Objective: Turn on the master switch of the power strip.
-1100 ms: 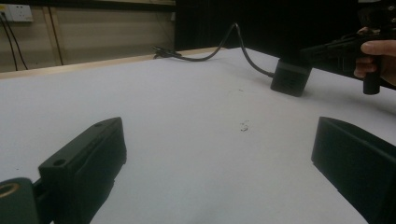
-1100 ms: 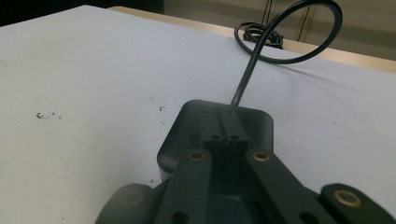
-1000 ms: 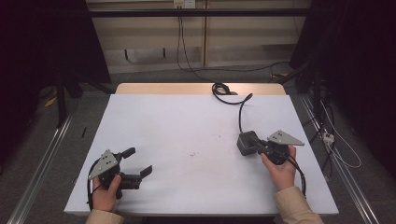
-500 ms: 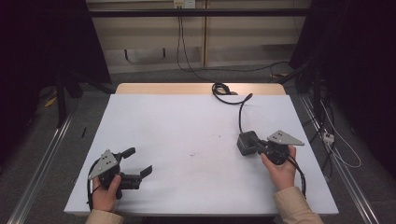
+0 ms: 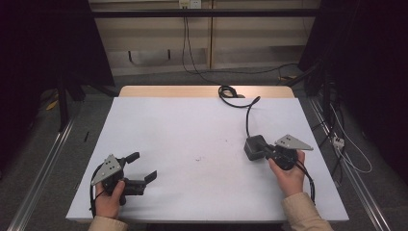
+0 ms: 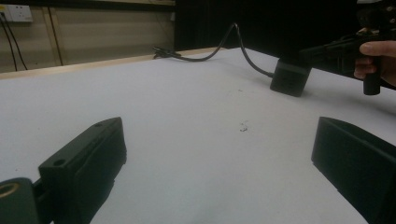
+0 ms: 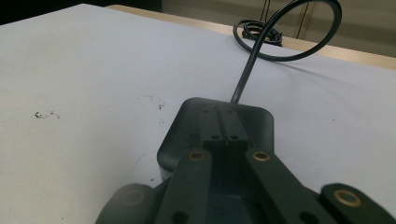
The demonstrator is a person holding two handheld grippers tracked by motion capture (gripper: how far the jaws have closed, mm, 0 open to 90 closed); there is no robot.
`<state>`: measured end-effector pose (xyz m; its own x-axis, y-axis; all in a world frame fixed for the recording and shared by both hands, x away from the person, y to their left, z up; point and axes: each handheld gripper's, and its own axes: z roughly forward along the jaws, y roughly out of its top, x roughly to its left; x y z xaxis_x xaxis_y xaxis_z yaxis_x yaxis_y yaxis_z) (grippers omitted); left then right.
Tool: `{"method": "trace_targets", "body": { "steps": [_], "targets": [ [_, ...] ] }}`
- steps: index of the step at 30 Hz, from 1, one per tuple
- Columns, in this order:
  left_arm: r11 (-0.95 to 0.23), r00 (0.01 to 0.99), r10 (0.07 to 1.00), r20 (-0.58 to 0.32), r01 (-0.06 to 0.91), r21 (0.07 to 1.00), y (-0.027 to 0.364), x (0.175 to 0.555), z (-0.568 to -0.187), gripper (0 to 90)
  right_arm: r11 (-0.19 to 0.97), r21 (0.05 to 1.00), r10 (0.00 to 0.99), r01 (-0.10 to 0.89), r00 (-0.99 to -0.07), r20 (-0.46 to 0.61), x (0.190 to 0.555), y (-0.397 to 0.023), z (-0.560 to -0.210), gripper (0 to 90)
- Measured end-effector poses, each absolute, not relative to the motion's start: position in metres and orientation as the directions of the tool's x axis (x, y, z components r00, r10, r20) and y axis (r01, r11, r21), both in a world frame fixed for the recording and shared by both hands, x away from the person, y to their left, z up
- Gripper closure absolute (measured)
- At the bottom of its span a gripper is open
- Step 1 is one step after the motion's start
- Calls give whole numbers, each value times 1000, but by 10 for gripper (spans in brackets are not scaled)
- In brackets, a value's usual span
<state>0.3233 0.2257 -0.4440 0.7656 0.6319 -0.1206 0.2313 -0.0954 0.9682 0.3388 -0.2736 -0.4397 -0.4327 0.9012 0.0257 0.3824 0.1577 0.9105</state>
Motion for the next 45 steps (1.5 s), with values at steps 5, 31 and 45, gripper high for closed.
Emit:
{"method": "trace_targets", "body": {
  "steps": [5,31,45],
  "targets": [
    [-96,766,632,-120,232,968,226,323,-444,28,159,911,900,379,-434,24,339,-274,-440,900],
    [-99,767,631,-117,229,968,226,325,-443,28,142,914,905,380,-425,36,339,-277,-438,900],
    [-99,766,633,-115,228,969,227,324,-443,27,124,921,895,368,-442,56,338,-278,-436,780]
  ]
}}
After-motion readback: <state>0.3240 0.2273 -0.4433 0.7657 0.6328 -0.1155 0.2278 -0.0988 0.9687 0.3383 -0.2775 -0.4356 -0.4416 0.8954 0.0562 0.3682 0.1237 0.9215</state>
